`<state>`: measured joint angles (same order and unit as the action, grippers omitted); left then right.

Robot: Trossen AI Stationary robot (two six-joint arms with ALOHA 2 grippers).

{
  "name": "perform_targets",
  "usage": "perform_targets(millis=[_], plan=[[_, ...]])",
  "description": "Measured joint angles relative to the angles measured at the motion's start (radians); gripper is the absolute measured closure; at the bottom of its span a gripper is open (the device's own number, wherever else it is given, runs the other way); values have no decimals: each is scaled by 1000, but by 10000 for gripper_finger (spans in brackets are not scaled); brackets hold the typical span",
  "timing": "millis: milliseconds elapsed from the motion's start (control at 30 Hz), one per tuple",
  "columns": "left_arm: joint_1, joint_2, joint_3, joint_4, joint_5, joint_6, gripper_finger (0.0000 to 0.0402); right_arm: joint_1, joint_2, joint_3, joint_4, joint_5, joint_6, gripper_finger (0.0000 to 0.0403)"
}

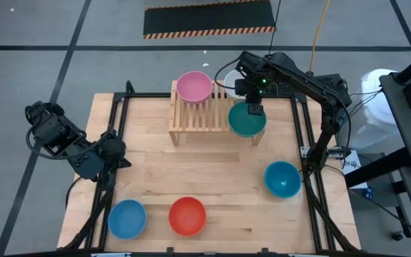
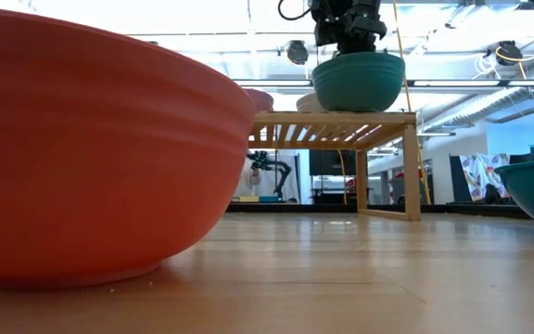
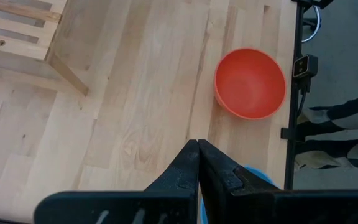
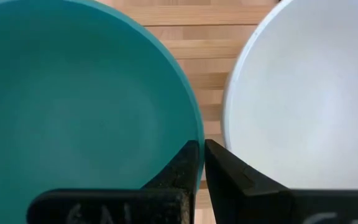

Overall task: Place and stack bowls onto a shelf
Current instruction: Put the green bowl on the shelf

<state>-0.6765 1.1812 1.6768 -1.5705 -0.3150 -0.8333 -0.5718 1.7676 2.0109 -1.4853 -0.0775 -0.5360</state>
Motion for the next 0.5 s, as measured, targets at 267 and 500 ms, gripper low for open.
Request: perform_targets(millis=[267,500], plan=[[0,0,0,0,0,-1,394,11,-41,0,0,-1,-4,378],[0,0,0,0,0,-3,394,7,-76,0,13,1,-3,378]])
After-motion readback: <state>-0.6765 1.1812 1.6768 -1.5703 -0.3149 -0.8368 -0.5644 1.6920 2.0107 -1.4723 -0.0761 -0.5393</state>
